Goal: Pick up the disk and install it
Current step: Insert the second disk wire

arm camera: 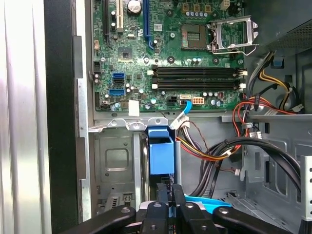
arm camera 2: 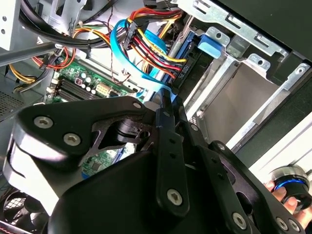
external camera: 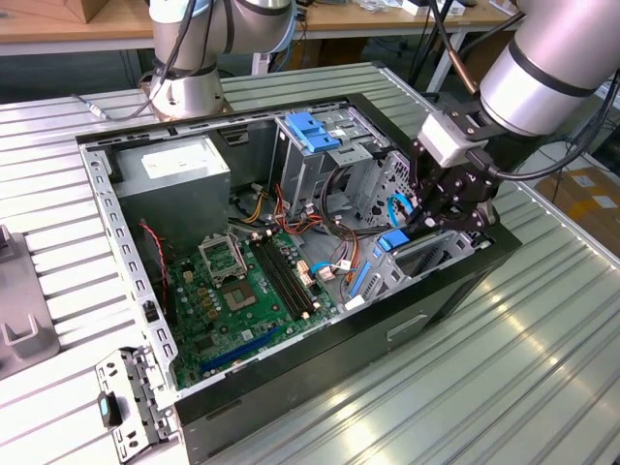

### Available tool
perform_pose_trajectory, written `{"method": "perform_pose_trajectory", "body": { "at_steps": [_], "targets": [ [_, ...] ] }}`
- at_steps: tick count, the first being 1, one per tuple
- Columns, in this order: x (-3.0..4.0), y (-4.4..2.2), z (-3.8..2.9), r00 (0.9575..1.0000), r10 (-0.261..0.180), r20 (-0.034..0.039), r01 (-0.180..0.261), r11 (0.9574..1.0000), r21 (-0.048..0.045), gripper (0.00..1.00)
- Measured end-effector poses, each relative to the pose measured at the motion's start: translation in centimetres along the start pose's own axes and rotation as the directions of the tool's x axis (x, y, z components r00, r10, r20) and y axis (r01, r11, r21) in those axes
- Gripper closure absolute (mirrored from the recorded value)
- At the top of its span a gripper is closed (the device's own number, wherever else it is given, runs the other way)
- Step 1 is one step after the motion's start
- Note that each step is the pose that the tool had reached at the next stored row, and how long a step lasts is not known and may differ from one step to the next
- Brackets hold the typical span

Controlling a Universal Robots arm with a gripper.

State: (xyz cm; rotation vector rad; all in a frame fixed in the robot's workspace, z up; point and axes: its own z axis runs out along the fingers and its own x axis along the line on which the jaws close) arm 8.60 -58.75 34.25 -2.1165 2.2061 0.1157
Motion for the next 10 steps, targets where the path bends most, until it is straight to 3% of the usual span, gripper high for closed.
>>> {"method": "perform_pose_trajectory", "body": {
  "at_steps": [4,10],
  "targets": [
    [0.06,-0.03,0.38,1.0000,0.000,-0.0007,0.000,1.0000,-0.0009,0.84],
    [0.06,-0.05,0.45,1.0000,0.000,0.0002,0.000,1.0000,-0.0005,0.83]
  ]
}}
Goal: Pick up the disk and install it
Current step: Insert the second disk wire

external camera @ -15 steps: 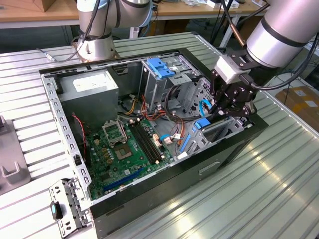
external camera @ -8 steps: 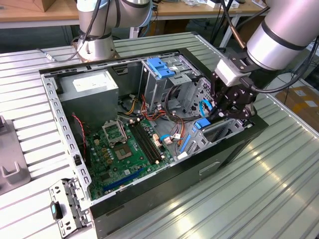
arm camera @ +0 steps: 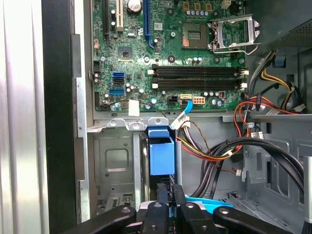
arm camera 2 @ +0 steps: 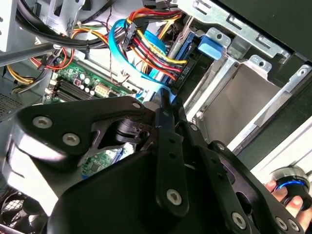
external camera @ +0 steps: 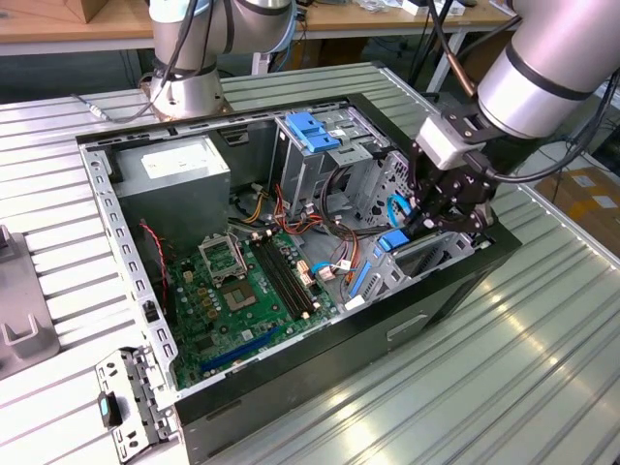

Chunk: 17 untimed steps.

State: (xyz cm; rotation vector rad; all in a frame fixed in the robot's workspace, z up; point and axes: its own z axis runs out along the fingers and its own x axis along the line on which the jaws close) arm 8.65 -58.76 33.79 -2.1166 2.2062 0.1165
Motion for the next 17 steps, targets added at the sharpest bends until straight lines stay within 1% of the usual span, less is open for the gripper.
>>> {"method": "perform_pose_trajectory", "body": {
  "at_steps": [2,3,4,6,7,8,9,10,11,12,13,14,17],
  "targets": [
    [0.01,-0.01,0.04,1.0000,0.000,0.0008,0.000,1.0000,-0.0001,0.71],
    [0.00,0.00,0.03,1.0000,0.000,0.0006,0.000,1.0000,-0.0002,0.71],
    [0.00,0.01,-0.01,1.0000,0.000,-0.0002,0.000,1.0000,-0.0002,0.64],
    [0.00,0.01,-0.04,1.0000,0.000,-0.0004,0.000,1.0000,-0.0002,0.64],
    [-0.12,0.00,-1.06,0.9999,0.000,0.0158,0.000,1.0000,-0.0008,0.64],
    [-0.26,0.00,-1.68,0.9997,0.000,0.0226,0.000,1.0000,-0.0012,0.64],
    [-0.47,0.01,-2.07,0.9997,0.000,0.0259,0.000,1.0000,-0.0012,0.85],
    [-0.46,-0.63,-2.09,0.9996,0.001,0.0275,-0.001,1.0000,-0.0040,0.90],
    [-0.44,-1.41,-2.09,0.9996,0.001,0.0275,-0.001,1.0000,-0.0076,0.90],
    [-0.50,-3.20,-2.14,0.9995,0.002,0.0320,-0.001,0.9999,-0.0117,0.90],
    [-0.57,-4.61,-2.29,0.9994,0.002,0.0354,-0.002,0.9999,-0.0144,0.90],
    [-0.59,-4.91,-2.37,0.9994,0.002,0.0356,-0.002,0.9999,-0.0150,0.90],
    [-0.62,-5.20,-2.53,0.9993,0.002,0.0362,-0.002,0.9999,-0.0156,0.90]
  ]
}}
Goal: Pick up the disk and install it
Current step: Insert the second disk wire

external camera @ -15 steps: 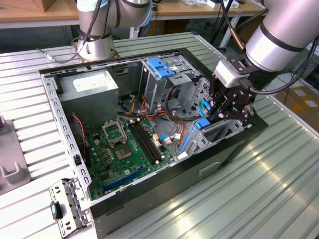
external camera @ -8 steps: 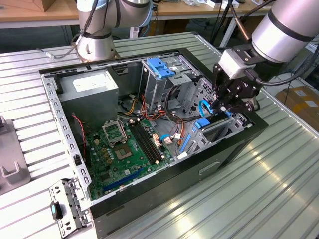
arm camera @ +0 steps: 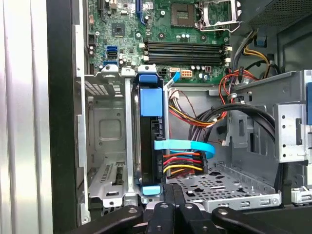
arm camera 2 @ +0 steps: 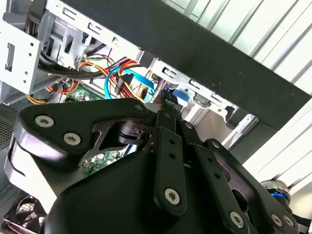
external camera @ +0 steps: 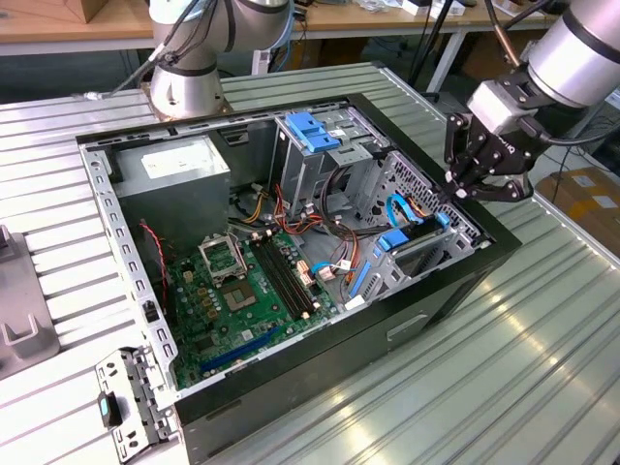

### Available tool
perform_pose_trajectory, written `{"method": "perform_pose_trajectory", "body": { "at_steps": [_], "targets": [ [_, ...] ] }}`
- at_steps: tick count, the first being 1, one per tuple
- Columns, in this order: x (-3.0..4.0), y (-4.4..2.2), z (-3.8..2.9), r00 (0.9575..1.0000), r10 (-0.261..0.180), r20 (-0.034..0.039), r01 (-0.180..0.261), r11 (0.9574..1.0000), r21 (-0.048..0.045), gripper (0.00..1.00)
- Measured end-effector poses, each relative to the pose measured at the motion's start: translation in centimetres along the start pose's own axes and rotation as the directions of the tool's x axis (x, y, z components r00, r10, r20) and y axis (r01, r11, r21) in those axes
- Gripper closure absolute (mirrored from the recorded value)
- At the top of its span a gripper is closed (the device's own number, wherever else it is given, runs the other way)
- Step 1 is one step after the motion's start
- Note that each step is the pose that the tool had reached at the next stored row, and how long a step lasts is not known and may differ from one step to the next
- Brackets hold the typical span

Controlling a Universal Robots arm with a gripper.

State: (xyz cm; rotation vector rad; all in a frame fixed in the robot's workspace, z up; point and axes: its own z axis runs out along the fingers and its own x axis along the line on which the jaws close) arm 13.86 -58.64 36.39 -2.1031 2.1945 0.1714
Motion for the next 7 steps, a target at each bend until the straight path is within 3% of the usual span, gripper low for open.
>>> {"method": "perform_pose_trajectory", "body": {
  "at_steps": [7],
  "targets": [
    [-0.01,-0.08,-0.03,1.0000,0.000,0.0004,0.000,1.0000,-0.0001,0.90]
  ]
}}
